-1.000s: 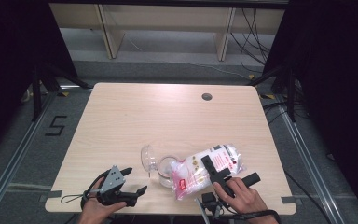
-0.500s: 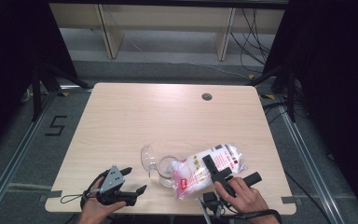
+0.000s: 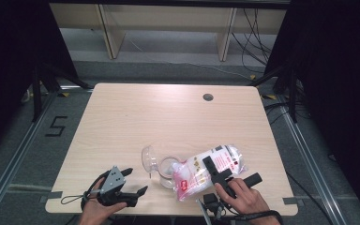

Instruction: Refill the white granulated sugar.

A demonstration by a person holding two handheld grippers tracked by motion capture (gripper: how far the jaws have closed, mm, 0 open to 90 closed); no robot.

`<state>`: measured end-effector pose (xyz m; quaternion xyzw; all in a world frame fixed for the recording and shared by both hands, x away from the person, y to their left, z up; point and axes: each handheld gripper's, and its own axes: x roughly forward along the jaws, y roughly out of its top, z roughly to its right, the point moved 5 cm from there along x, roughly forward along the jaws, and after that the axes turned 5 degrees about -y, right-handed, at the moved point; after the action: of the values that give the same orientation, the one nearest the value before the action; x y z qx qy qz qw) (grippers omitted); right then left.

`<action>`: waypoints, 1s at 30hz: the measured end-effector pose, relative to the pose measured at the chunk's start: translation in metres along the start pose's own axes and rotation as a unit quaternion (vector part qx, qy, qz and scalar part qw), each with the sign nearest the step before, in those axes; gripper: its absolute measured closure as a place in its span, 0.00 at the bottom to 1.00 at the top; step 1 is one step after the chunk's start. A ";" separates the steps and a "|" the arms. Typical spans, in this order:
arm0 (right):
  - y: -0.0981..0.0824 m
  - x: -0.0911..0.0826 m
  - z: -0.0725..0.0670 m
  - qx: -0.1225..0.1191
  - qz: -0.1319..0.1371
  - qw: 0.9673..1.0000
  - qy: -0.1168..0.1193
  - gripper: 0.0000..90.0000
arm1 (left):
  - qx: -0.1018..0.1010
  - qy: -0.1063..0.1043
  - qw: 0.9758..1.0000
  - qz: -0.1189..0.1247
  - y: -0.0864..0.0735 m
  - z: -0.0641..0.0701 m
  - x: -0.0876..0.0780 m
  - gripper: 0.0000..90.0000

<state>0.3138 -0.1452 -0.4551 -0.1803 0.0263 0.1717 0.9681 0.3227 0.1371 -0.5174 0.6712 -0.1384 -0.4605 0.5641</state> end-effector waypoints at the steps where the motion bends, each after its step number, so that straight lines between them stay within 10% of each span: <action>1: 0.000 0.000 0.001 -0.004 0.003 1.000 -0.003 0.58 | 0.000 0.000 1.000 0.000 0.000 0.000 0.000 0.19; 30: -0.008 -0.004 0.002 -0.015 -0.013 1.000 0.010 0.58 | 0.014 -0.002 1.000 0.000 0.001 -0.002 -0.001 0.19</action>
<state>0.3128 -0.1525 -0.4505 -0.1970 0.0310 0.1580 0.9671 0.3237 0.1385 -0.5157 0.6780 -0.1462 -0.4600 0.5543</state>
